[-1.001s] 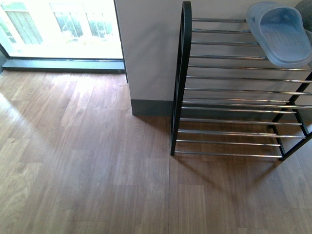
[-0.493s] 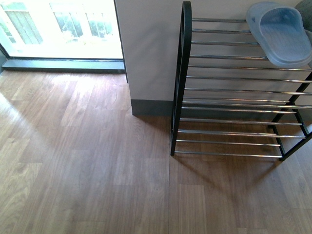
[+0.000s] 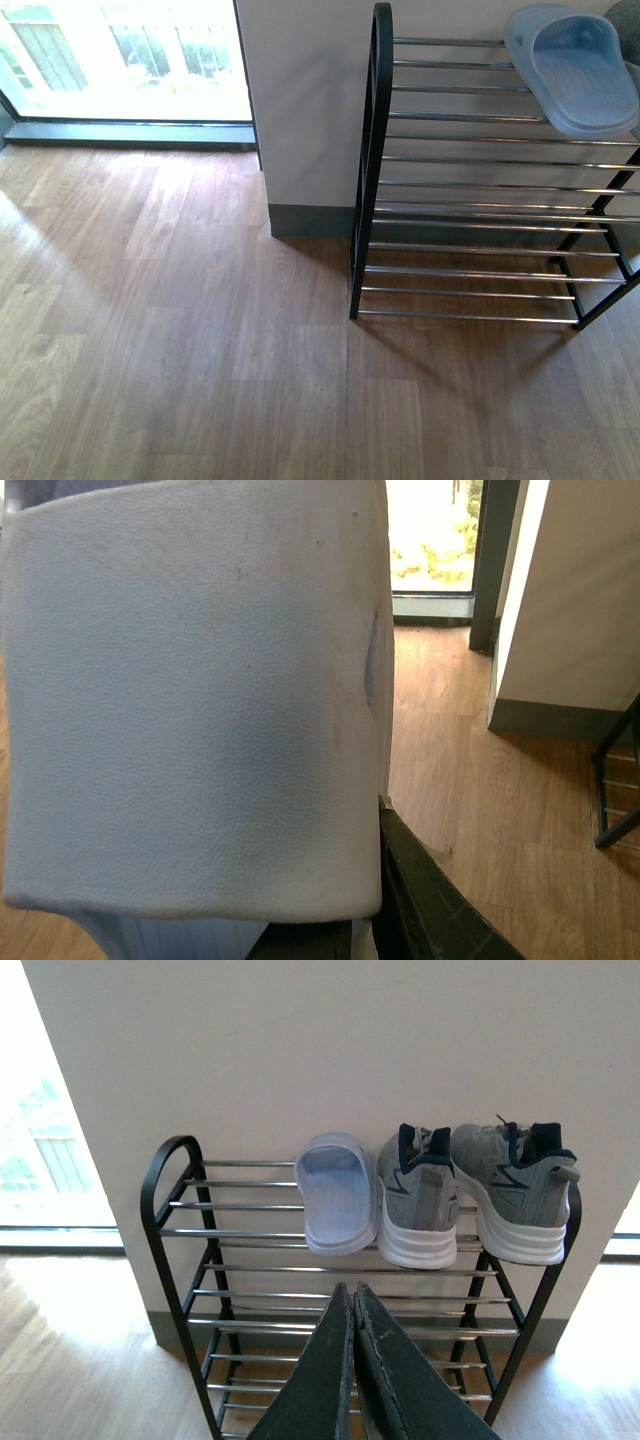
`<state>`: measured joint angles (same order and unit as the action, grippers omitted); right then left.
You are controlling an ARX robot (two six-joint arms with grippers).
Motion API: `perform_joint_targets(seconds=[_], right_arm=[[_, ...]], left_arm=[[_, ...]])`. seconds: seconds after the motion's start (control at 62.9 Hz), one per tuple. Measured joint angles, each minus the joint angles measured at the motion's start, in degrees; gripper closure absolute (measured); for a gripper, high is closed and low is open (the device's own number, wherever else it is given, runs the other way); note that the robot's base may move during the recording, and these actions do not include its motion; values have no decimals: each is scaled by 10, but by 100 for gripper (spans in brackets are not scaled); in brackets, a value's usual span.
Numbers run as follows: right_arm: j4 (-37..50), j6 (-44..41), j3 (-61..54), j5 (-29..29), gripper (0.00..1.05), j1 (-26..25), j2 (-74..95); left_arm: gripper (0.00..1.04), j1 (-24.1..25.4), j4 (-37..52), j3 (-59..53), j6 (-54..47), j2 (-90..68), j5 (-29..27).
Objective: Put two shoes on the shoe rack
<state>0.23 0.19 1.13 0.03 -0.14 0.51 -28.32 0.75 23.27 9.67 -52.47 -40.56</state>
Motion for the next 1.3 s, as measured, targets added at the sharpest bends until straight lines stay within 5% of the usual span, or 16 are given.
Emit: perform_joint_targets(seconds=[0.381,0.969,1.303], right_arm=[[0,0,0,0,102,0,-2],[0,0,0,-2,9,0,-2],[0,0,0,0,9,0,-2]], left_arm=[[103,0,0,0,0,0,0],[103,1,0,0,0,1,-2],[103,0,0,0,0,1,-1]])
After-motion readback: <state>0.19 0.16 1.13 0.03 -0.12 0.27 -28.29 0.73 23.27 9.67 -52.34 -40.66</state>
